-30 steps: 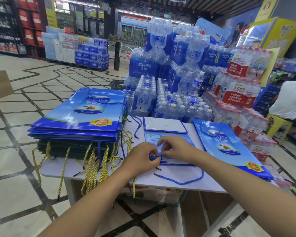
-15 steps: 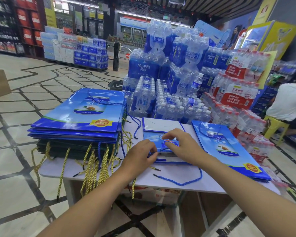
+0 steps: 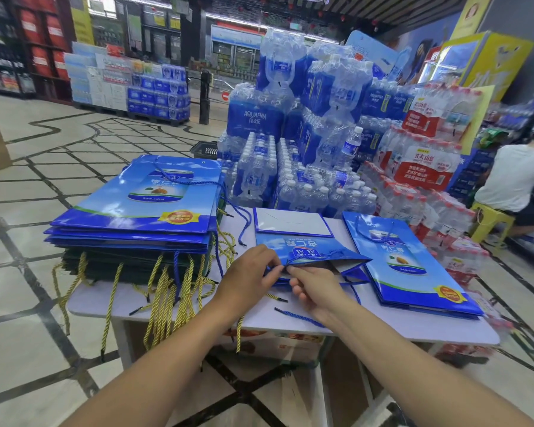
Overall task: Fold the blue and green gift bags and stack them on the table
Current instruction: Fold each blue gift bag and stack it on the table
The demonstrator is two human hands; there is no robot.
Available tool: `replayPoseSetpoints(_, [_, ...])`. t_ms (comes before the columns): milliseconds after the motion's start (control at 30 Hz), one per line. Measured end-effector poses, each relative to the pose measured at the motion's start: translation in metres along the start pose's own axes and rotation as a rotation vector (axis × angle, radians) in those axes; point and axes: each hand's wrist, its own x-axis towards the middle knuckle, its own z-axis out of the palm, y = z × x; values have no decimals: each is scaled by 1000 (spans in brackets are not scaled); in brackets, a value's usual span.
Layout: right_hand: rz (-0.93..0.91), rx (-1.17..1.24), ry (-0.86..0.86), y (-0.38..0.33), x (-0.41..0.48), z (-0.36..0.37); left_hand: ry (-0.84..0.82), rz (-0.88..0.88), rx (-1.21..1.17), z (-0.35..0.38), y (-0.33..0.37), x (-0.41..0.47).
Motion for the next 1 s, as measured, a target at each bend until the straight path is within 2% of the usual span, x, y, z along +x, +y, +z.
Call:
replayPoseSetpoints(133, [37,50,3,-3,0,3,17,3,-5,0,-1,0])
replayPoseSetpoints(400, [104,-188,-26,-6,2,-4,35,-13,10,-1,0,0])
replayPoseSetpoints(600, [-143,-694,-103,-24,-15,-18,13,-13,18,-1,0,0])
replayPoseSetpoints(733, [-650,-1132,144,-50,6,-38,-5,-14,15,-1,0,0])
replayPoseSetpoints(767, [-717,-1260,145,-55,14,-43,-9,-15,13,-1,0,0])
replayPoseSetpoints(867, [-631,-1539,-44,-66,41,-51,-28,-12,14,-1,0,0])
replayPoseSetpoints(933, [-578,-1557,-163,-72,50,-48,-51,-11,27,-2,2,-1])
replayPoseSetpoints(1000, [-590,-1511,-210,-84,58,-48,-73,-6,30,-3,3,0])
